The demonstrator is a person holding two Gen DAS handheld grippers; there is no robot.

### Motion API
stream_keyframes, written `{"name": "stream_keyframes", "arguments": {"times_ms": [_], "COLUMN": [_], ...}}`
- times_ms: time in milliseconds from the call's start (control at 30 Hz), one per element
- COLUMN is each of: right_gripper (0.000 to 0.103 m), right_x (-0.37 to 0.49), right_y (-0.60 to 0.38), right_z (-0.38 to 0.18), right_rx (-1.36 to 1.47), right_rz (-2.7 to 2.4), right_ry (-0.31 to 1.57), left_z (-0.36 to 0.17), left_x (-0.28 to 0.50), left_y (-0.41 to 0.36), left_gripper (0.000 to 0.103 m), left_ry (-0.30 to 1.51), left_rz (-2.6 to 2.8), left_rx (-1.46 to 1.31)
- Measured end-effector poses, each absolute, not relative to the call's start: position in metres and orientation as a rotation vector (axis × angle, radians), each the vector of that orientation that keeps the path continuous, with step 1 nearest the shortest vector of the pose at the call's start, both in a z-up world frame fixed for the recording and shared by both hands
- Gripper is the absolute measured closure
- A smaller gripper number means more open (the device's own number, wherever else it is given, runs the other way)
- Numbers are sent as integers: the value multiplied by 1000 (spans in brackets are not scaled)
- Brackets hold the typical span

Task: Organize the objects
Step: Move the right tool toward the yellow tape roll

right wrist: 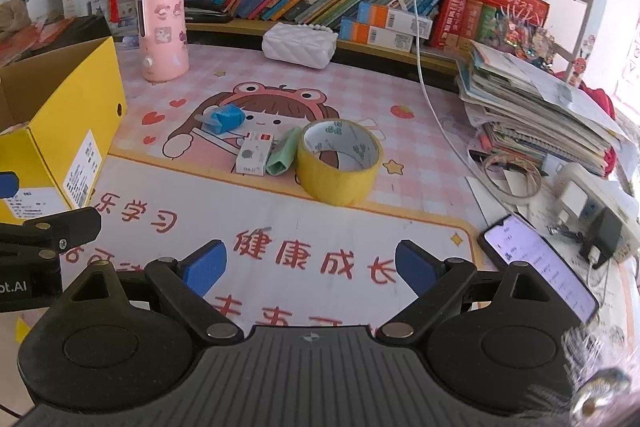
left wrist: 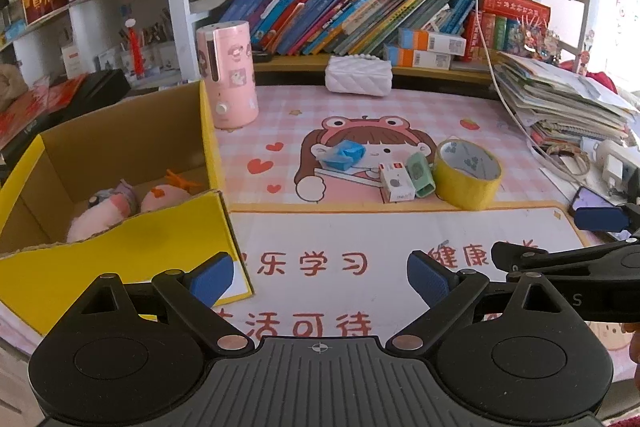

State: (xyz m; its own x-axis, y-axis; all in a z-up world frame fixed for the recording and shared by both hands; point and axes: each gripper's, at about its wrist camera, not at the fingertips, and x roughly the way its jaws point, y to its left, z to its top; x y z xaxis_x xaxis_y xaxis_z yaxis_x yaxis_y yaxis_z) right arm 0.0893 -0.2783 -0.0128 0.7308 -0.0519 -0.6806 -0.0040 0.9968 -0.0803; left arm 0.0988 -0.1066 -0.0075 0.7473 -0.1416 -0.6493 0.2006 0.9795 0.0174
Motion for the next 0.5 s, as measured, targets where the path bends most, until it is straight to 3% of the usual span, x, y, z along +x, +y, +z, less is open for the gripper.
{"name": "stream_keyframes", "arguments": {"times_ms": [500], "right_gripper": [14], "right_x": [108], "right_y": [-297], "right_z": [-17], "right_rx": [-79], "right_rz": [43], "right_ry": [755], "left_z": [-10], "left_x": [108], "left_y": [-127], "left_gripper": [7], "left_ry": [720], "left_rz": [-147], "left_rx": [80]}}
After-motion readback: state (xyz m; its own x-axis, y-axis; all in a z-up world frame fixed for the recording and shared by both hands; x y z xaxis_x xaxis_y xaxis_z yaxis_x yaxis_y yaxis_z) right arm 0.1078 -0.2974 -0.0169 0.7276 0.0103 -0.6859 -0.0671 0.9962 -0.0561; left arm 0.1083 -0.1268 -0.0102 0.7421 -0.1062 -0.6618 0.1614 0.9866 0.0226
